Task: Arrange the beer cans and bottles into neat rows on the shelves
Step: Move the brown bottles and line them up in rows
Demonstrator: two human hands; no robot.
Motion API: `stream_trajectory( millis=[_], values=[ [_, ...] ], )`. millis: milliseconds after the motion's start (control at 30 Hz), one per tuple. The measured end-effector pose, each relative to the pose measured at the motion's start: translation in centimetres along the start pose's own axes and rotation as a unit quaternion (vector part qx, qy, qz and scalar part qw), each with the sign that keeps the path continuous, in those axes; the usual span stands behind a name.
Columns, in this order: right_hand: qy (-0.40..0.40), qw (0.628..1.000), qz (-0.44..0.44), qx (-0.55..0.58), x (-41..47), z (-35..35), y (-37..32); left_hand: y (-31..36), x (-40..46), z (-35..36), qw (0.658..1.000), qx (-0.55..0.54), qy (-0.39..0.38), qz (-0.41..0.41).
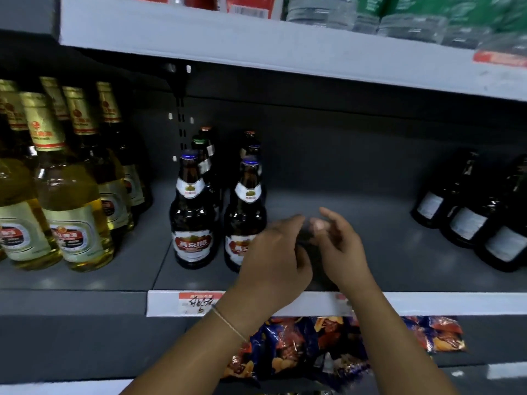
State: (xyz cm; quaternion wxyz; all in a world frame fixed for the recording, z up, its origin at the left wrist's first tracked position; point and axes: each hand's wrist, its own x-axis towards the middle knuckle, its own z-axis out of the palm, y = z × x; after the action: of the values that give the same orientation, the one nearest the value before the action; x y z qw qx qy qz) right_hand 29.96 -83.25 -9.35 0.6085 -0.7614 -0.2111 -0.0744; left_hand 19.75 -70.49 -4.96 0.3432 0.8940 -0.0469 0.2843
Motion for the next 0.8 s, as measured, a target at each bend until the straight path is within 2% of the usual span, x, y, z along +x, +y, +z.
stream_trajectory(
  millis=[233, 500, 700, 800],
  values=[
    [0.137, 0.99, -0.025, -0.025, 2.5, -13.3, 1.0, 5.5, 6.8, 9.0, 0.993, 0.01, -0.079, 0.083],
    [0.25, 0.96, -0.028, -0.125, 5.4, -29.3, 3.9, 12.8, 13.1, 20.0, 0.981, -0.022, -0.14, 0.136],
    [0.274, 0.939, 0.024, -0.205, 8.0, -36.8, 6.4, 16.7, 15.1, 27.1, 0.973, -0.036, -0.183, 0.133],
    [0.278, 0.929, 0.015, -0.242, 9.0, -38.6, 7.3, 17.7, 15.8, 29.3, 0.97, -0.033, -0.206, 0.126]
  ],
)
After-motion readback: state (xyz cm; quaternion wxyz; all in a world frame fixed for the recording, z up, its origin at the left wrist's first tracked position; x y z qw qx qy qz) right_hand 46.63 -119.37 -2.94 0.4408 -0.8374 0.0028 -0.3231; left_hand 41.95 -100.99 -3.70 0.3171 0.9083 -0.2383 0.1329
